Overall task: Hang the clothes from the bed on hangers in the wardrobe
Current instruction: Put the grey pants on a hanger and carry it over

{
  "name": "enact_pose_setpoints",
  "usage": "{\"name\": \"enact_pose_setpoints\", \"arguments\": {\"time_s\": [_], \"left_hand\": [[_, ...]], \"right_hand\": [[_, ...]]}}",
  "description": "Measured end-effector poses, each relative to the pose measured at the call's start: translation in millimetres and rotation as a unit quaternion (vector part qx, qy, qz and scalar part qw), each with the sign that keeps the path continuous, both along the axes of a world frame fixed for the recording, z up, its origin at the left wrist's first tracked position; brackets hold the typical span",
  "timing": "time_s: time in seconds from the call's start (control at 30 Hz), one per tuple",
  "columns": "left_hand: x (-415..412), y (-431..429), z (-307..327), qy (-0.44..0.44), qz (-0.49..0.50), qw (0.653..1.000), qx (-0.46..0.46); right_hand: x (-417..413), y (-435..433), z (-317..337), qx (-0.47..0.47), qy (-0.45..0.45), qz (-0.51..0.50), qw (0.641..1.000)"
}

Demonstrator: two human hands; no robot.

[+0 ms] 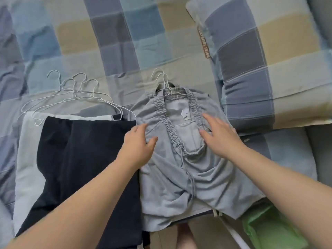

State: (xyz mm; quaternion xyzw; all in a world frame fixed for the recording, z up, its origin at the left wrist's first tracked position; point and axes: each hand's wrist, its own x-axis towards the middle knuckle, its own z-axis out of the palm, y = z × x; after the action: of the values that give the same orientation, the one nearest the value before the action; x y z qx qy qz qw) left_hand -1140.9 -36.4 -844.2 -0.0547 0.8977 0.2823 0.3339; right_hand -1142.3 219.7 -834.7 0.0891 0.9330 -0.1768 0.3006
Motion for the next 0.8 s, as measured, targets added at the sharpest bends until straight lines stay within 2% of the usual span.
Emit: {"name": "enact_pose_setpoints", "arguments": {"time_s": [0.2,0.33,0.43,0.53,0.63,0.7,0.8], "left_hand": [[-89.5,8.5,-94.7,0.087,-0.066,0.994,-0.033],[-119.2,12.8,-140.3,0.075,-0.126,0.983,-0.109],[-126.4,17.0,-157.3,0.048,-0.118,0.982,-0.141],[-127.4,24.5,-162.1,0.093,-0.068,0.99,-0.083],[-117.0,37.7,-138.6,0.14,-0.003,0.99,0.011],[-107.3,48.4,-113.4,0.15,0.033,0.987,0.045],[-94.2,61.7,-70.9,0.133,0.063,0.987,0.071]], "right_hand": [[-69.9,-0.2,-100.6,0.044,0.031,-0.009,0.999],[-110.2,6.5,-138.7,0.071,0.043,-0.04,0.996],[-130.2,14.8,-155.0,0.076,0.011,-0.026,0.997],[-131.6,21.5,-159.4,0.051,0.002,-0.029,0.998],[-122.5,25.2,-147.4,0.034,0.051,-0.05,0.997],[-113.2,32.3,-135.7,0.012,0.102,-0.049,0.994],[-96.6,52.4,-108.8,-0.009,0.129,-0.053,0.99]]}}
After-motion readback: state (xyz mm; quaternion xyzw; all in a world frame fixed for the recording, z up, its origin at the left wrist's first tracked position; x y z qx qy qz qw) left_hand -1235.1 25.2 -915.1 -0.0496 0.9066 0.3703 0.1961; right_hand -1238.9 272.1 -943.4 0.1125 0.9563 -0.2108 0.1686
